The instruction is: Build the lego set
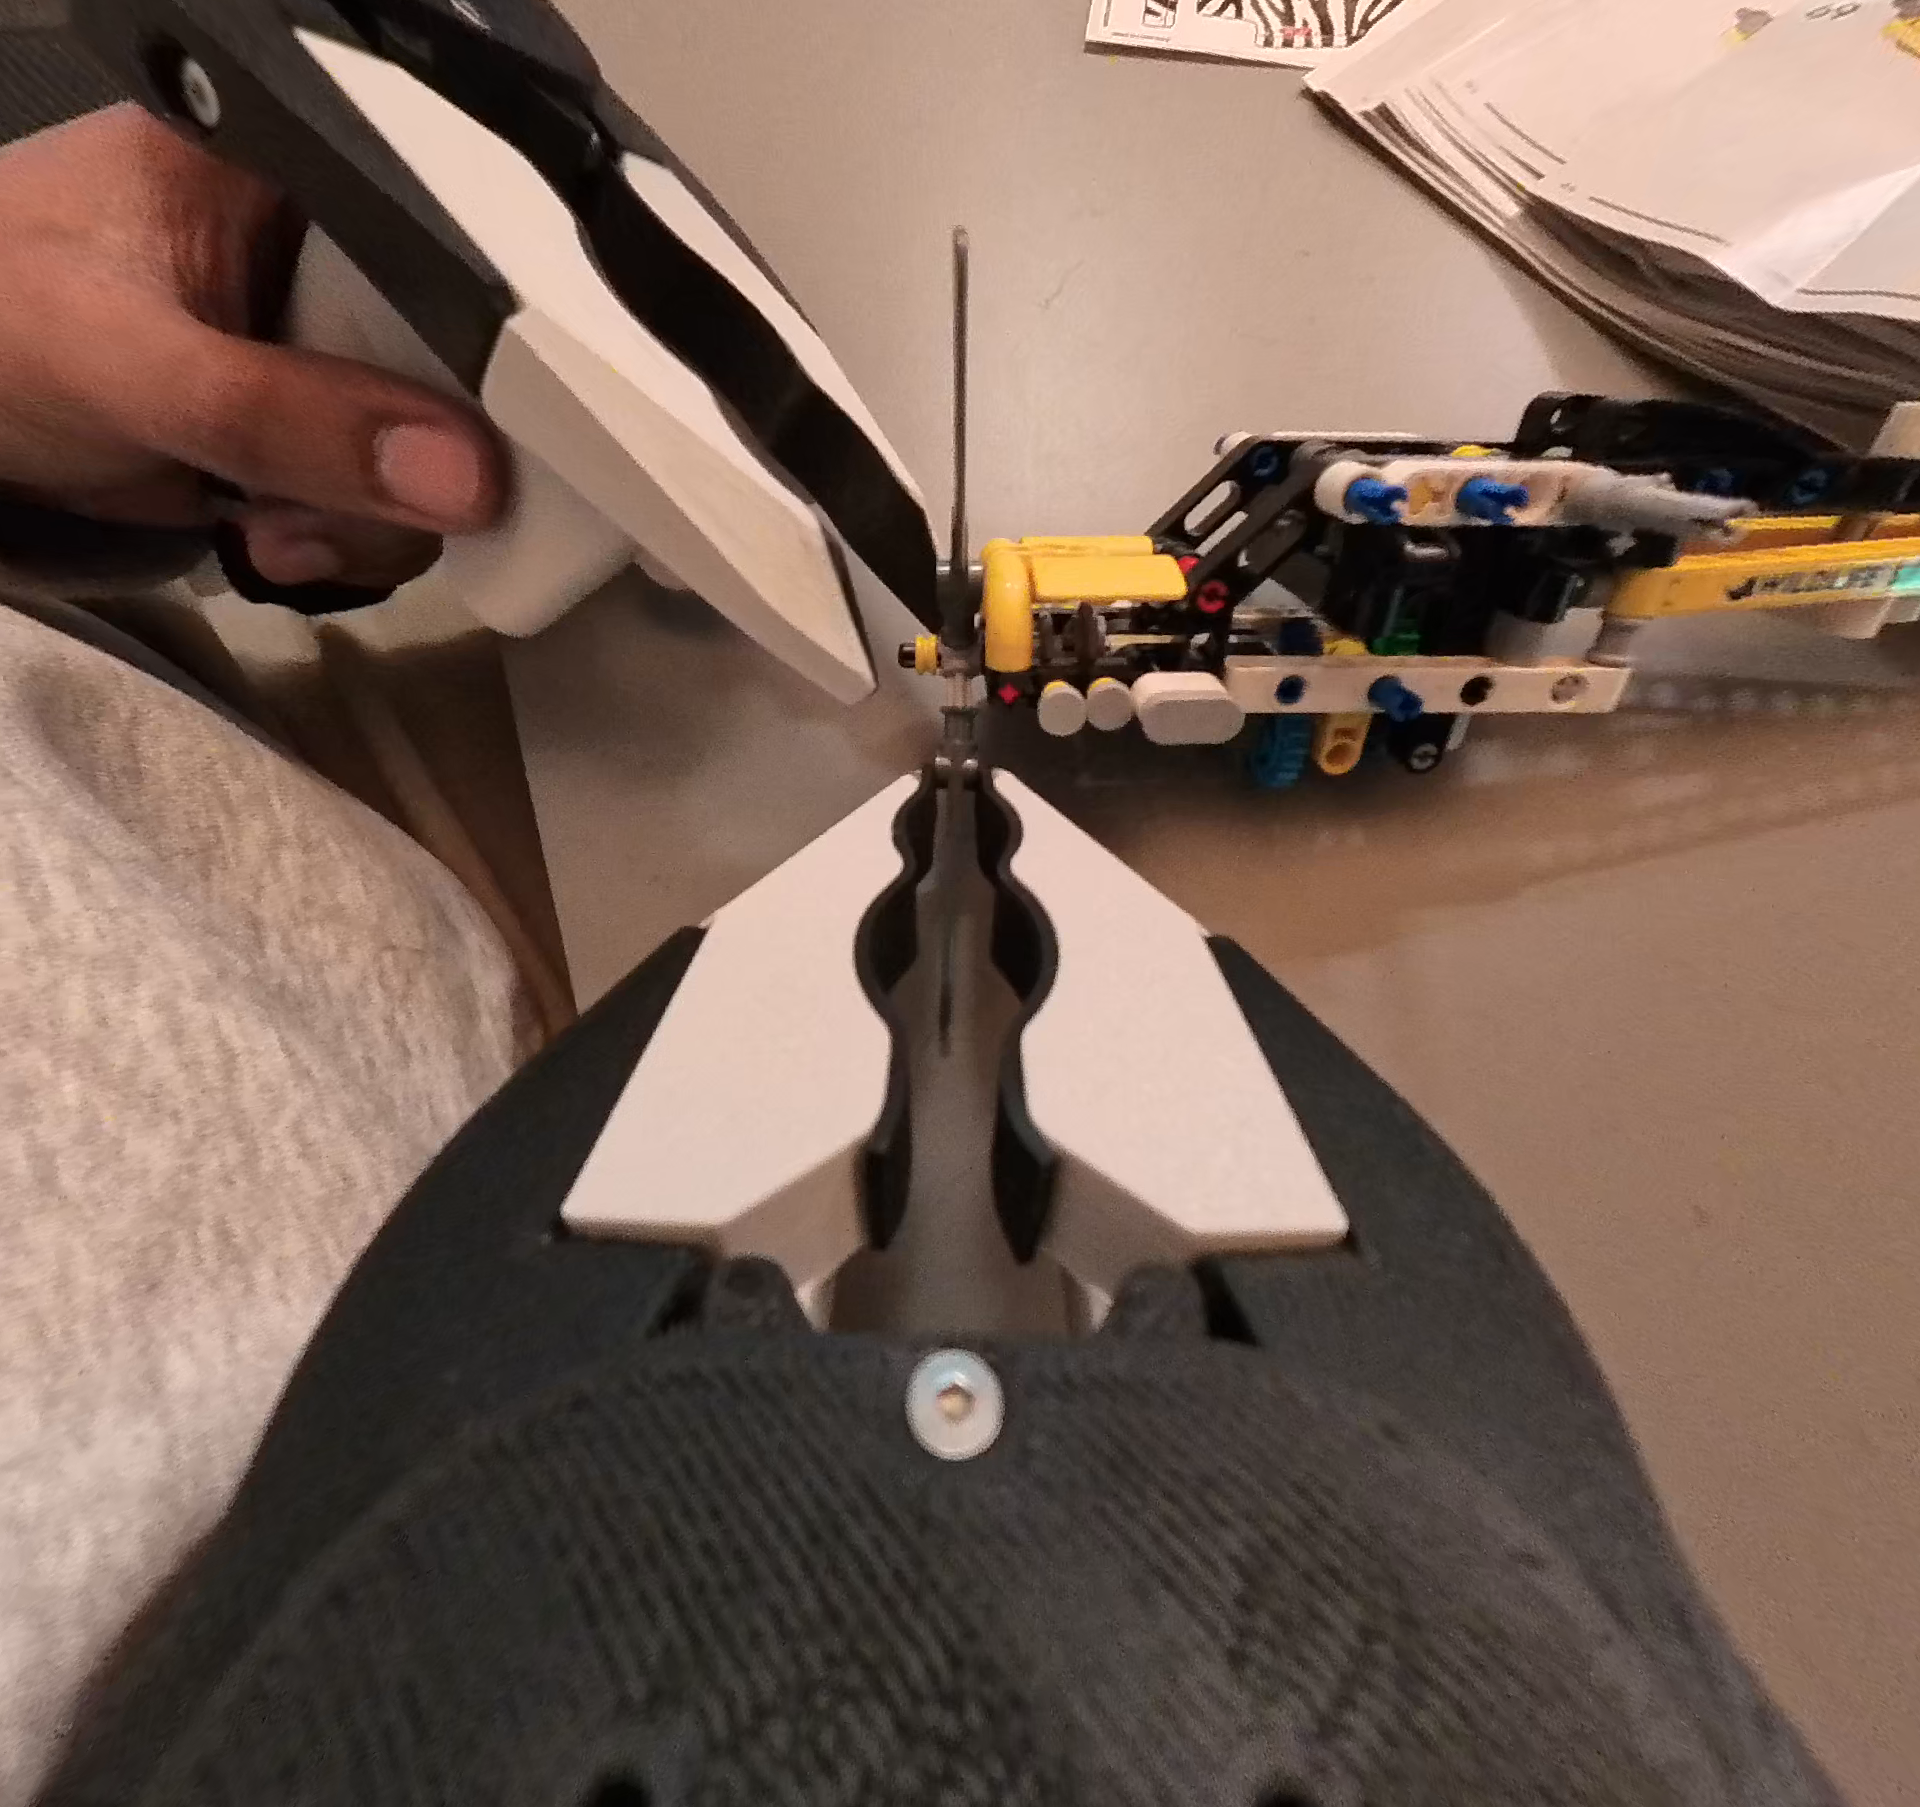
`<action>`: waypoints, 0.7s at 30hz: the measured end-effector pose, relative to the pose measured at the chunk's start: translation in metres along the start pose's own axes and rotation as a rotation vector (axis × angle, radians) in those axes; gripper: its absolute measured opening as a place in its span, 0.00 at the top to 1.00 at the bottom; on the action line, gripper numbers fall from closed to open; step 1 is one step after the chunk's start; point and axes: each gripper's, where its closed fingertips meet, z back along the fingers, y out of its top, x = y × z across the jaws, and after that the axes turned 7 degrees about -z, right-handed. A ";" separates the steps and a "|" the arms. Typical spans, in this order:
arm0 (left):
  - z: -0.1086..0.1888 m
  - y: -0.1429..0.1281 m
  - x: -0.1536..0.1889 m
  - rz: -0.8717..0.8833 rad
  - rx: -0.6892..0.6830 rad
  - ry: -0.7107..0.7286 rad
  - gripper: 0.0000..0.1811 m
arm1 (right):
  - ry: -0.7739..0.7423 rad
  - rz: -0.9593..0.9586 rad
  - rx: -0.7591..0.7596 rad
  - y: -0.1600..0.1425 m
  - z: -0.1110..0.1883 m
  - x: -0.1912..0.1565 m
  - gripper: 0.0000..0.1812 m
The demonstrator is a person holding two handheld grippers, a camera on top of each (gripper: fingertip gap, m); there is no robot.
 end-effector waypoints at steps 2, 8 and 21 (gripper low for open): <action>0.000 0.000 -0.003 -0.014 -0.004 0.025 0.88 | -0.009 0.015 -0.006 0.000 0.000 0.000 0.97; 0.000 -0.001 -0.010 -0.010 -0.015 0.059 0.98 | -0.017 0.034 -0.011 -0.001 -0.001 0.000 0.97; -0.001 0.001 -0.009 0.178 -0.011 -0.059 0.98 | 0.018 0.076 0.047 0.003 0.002 -0.001 0.97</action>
